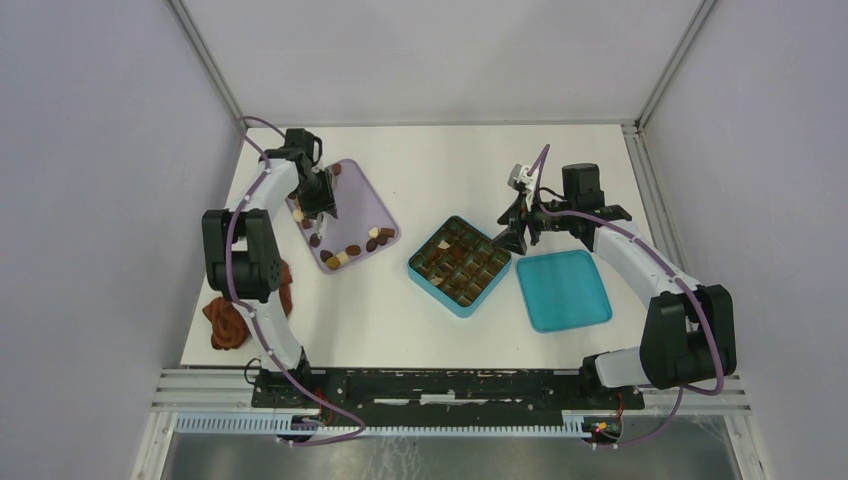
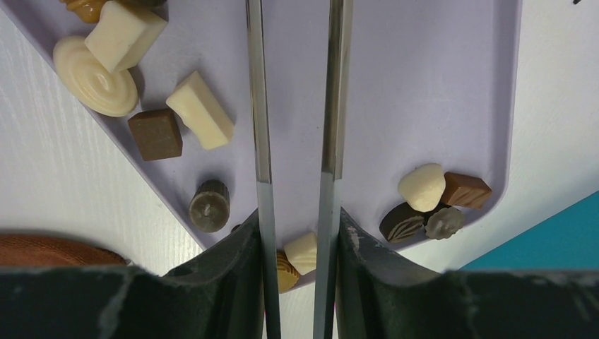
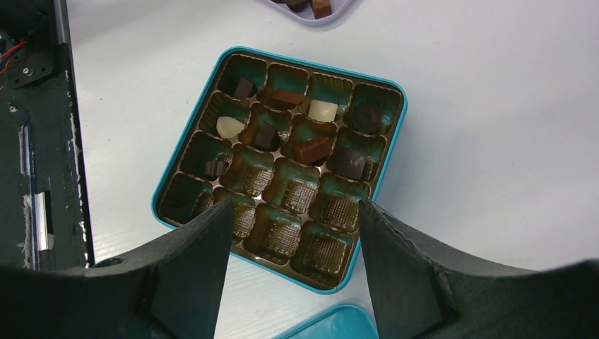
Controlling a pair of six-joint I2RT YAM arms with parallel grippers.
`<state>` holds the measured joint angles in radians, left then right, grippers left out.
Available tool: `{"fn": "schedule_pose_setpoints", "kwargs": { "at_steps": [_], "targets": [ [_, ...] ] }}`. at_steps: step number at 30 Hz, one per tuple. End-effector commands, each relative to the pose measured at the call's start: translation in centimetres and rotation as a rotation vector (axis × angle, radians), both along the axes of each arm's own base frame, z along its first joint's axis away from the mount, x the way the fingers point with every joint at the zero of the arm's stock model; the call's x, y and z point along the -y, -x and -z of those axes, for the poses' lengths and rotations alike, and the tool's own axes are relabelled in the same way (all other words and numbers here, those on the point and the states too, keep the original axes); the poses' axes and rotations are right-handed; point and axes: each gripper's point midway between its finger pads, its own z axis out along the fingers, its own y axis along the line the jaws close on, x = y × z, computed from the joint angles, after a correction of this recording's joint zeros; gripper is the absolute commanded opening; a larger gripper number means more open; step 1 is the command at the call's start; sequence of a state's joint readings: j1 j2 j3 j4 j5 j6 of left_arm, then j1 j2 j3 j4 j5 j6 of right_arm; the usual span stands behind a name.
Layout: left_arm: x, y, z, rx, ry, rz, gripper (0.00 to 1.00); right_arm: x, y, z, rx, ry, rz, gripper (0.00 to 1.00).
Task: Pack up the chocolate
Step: Pick up the fake chocolate from the plate, then place the fake chocolate in the packing box.
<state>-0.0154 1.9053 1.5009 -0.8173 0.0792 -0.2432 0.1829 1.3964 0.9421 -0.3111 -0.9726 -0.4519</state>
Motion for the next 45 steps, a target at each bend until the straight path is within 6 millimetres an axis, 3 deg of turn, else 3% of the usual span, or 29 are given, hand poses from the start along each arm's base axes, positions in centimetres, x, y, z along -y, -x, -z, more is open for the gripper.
{"fn": "schedule_pose_setpoints", "kwargs": {
  "at_steps": [1,8,15,22,36,45],
  "targets": [
    [-0.2,-1.4,-1.2,0.039,-0.024,0.018,0.34,-0.4,-0.3,-1.2,0.041,-0.021,-0.029,0.71],
    [0.0,-1.6,-1.4,0.033,-0.014,0.03,0.18,-0.4,-0.3,-1.3,0.043,-0.022,-0.032,0.7],
    [0.5,-0.5,-2.6,0.053,0.011,0.043,0.08,-0.3,-0.2,-1.4,0.049,-0.021,-0.035,0.71],
    [0.7,2.5,-3.3,0.073,0.025,0.053,0.02,-0.4,-0.2,-1.3,0.042,-0.022,-0.038,0.71],
    [2.4,7.8,-5.5,0.137,0.125,0.089,0.02,-0.5,-0.1,-0.7,0.015,-0.025,-0.042,0.71],
    [5.4,12.2,-7.8,0.192,0.262,0.18,0.02,-0.5,-0.2,0.0,-0.013,-0.026,-0.043,0.7]
  ]
}}
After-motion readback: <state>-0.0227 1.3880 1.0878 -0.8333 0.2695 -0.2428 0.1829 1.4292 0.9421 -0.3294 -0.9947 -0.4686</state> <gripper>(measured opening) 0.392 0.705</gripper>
